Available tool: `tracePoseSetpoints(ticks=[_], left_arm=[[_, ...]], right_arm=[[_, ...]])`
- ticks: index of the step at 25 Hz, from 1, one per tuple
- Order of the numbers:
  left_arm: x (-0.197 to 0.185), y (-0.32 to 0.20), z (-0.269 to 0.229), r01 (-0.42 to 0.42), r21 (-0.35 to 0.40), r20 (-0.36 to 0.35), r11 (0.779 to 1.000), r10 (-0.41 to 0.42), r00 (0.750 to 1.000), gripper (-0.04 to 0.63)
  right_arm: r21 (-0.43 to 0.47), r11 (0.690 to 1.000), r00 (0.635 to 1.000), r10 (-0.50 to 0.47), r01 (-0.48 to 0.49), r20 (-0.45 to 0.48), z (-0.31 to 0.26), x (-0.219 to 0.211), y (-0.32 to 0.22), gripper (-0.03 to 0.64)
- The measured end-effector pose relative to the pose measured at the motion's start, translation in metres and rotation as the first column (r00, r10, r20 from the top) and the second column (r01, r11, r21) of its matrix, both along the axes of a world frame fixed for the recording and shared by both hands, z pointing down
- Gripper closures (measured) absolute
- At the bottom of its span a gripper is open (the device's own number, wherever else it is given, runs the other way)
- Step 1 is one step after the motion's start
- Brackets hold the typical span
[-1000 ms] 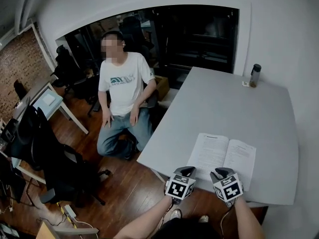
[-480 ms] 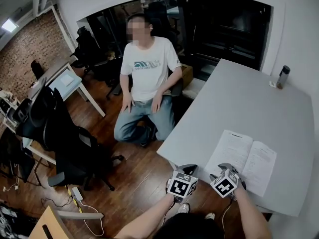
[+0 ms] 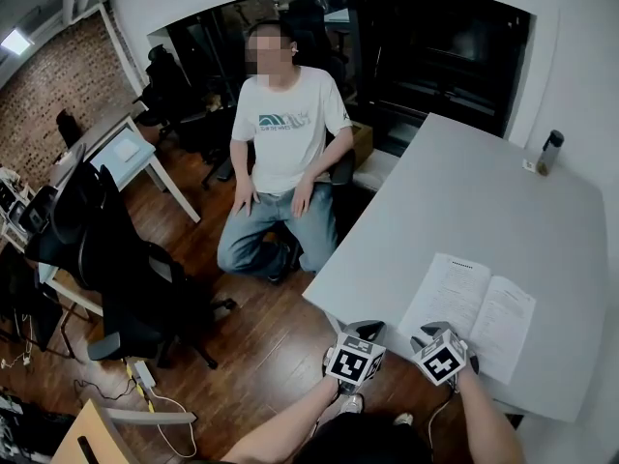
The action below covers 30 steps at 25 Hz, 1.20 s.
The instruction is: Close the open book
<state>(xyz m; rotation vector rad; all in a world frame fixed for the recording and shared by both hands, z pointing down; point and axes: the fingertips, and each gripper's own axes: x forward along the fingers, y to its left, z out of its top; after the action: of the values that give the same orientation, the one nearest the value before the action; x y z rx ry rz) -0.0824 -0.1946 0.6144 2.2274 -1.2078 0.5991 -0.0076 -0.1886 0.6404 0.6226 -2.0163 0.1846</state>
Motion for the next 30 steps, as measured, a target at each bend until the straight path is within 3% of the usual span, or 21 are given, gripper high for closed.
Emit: tracePoseSetpoints(ticks=[6, 15, 18, 22, 30], left_arm=[[0.010, 0.005, 0.006, -0.023, -0.013, -0.003, 1.000, 0.023, 1.000, 0.591], [0.032, 0.002, 0.005, -0.068, -0.010, -0.015, 0.998, 0.068, 0.998, 0.591], [0.049, -0.005, -0.001, -0.099, 0.008, -0.025, 0.995, 0.099, 0.995, 0.591], [0.080, -0.013, -0.015, -0.142, 0.044, -0.051, 0.989, 0.144, 0.988, 0.591], [0.148, -0.019, -0.044, -0.229, 0.127, -0.090, 0.965, 0.241, 0.966, 0.591]], right_arm=[[0.065, 0.996, 0.996, 0.062, -0.066, 0.060, -0.017, 0.000, 0.001, 0.592], [0.137, 0.959, 0.957, 0.218, -0.247, 0.193, -0.054, 0.020, -0.004, 0.607], [0.127, 0.936, 0.918, 0.285, -0.329, 0.275, -0.071, 0.034, -0.007, 0.609], [0.077, 0.890, 0.835, 0.387, -0.449, 0.391, -0.098, 0.064, -0.004, 0.611], [0.072, 0.781, 0.716, 0.526, -0.620, 0.459, -0.121, 0.143, 0.021, 0.611]])
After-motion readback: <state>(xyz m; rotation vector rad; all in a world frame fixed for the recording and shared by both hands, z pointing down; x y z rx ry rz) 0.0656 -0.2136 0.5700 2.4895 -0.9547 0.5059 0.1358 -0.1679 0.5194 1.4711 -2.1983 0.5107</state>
